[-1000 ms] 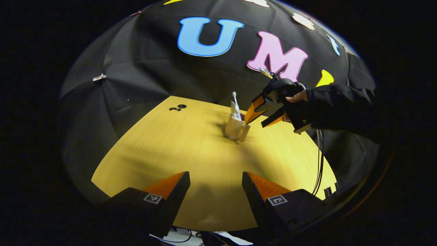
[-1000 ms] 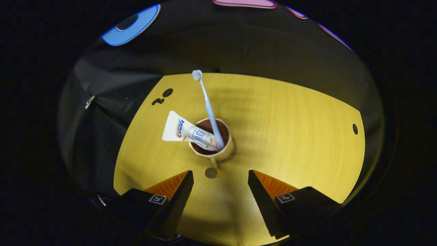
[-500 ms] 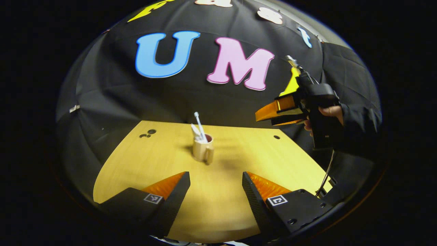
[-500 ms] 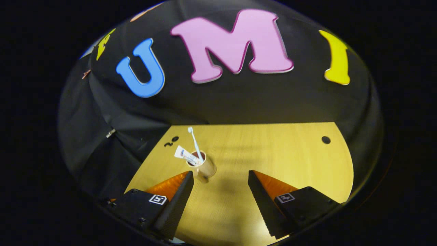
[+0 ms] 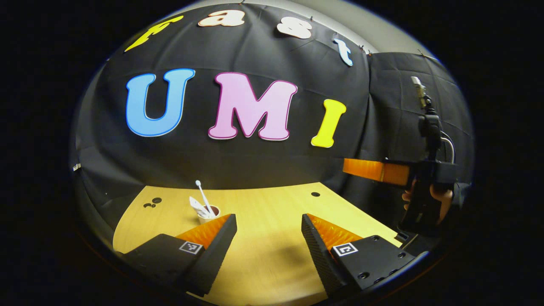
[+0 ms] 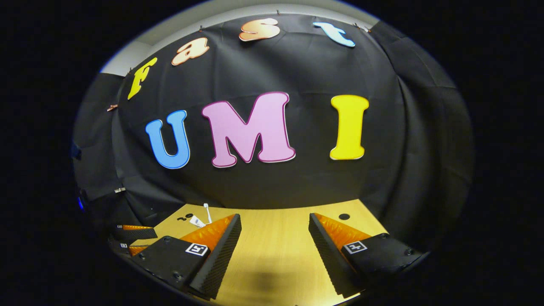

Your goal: Put the toothbrush and toothpaste on the desktop into the cup, then pick up the cup and place it on the coaster on the desktop.

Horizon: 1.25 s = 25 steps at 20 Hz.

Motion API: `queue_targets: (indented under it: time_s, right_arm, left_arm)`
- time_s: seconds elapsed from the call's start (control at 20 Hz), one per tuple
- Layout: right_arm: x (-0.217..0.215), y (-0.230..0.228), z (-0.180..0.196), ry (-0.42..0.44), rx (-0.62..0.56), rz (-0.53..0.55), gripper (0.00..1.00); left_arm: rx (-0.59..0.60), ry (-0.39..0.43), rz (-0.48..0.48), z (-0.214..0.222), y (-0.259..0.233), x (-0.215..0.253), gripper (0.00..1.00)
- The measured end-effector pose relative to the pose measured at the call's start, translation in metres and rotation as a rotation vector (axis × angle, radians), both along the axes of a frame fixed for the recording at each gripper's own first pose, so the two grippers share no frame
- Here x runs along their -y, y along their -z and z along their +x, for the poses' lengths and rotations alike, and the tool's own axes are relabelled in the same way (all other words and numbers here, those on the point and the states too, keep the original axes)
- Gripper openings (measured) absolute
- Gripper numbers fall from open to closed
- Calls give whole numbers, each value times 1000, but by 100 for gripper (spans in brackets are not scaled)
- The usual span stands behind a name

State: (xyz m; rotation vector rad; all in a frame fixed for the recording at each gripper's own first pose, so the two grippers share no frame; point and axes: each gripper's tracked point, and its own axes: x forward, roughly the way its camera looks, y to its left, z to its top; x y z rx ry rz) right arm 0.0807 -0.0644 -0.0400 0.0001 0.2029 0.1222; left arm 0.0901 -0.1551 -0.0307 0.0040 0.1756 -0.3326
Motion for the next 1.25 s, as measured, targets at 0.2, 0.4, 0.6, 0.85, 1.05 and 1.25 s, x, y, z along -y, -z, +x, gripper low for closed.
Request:
queue_targets:
  time_s: [0.2, 0.4, 0.6, 0.85, 1.05, 1.25]
  right_arm:
    - [13, -7, -23, -42, 62, -82, 98]
    - [28, -6, -19, -73, 79, -63, 98]
    - [36, -4, -21, -77, 74, -60, 98]
    - [28, -1, -33, -79, 67, -49, 98]
    - [12, -7, -50, -67, 70, -31, 98]
    - [-9, -19, -69, -39, 90, -24, 98]
  left_arm:
    - [64, -24, 0, 1, -15, 28, 95]
    - [95, -61, -8, 3, -18, 44, 95]
    - [97, -83, -21, 4, -25, 46, 95]
    - [116, -88, -21, -4, -31, 40, 95]
    - [126, -73, -16, -22, -35, 28, 95]
    - [108, -59, -9, -47, -37, 4, 95]
